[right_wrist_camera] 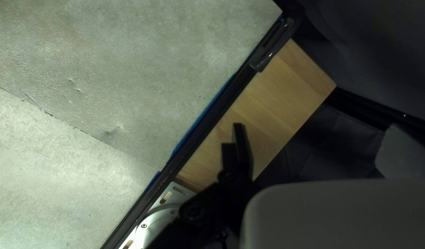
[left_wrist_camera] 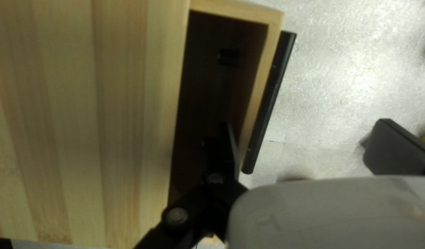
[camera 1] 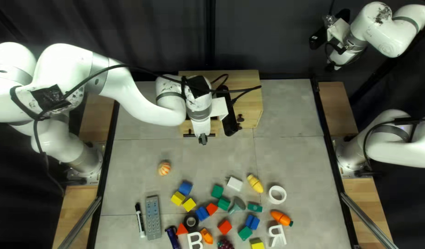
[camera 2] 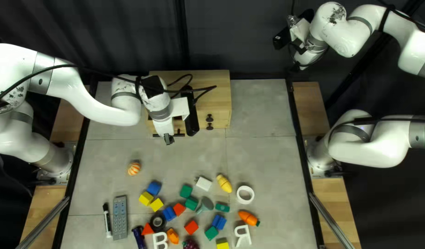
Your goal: Open drawers and place objects into drawer and close
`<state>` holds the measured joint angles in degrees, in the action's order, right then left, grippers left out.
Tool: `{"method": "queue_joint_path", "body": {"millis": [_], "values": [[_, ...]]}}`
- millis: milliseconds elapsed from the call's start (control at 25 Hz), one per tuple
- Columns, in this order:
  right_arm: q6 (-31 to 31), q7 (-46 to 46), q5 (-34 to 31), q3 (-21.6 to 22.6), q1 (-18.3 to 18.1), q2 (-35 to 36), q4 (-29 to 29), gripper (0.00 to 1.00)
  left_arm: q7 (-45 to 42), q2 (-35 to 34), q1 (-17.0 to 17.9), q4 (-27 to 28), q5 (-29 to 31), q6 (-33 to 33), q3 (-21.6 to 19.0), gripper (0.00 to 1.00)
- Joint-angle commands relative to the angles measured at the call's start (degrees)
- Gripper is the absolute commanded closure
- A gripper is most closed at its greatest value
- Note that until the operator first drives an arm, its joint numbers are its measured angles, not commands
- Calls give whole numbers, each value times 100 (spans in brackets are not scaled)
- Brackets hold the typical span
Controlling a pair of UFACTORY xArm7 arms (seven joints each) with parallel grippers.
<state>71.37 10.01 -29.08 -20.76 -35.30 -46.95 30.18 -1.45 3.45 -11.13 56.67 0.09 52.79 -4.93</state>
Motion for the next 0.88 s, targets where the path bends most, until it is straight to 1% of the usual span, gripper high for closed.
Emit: {"method": "queue_joint_path", "body": {"millis": [40, 280, 520, 880], "values": [[0, 0, 0, 0, 0, 0, 0, 0, -1, -3, 45, 72, -28, 95, -47, 0], [0, 0, 0, 0, 0, 0, 0, 0, -21, -8, 95, 170, -24, 255, -95, 0], [0, 0, 0, 0, 0, 0, 0, 0, -96, -16, 112, 326, 128, 436, -98, 0], [0, 0, 0, 0, 0, 0, 0, 0, -551, 47, 127, 140, 697, 149, -47, 0]]}}
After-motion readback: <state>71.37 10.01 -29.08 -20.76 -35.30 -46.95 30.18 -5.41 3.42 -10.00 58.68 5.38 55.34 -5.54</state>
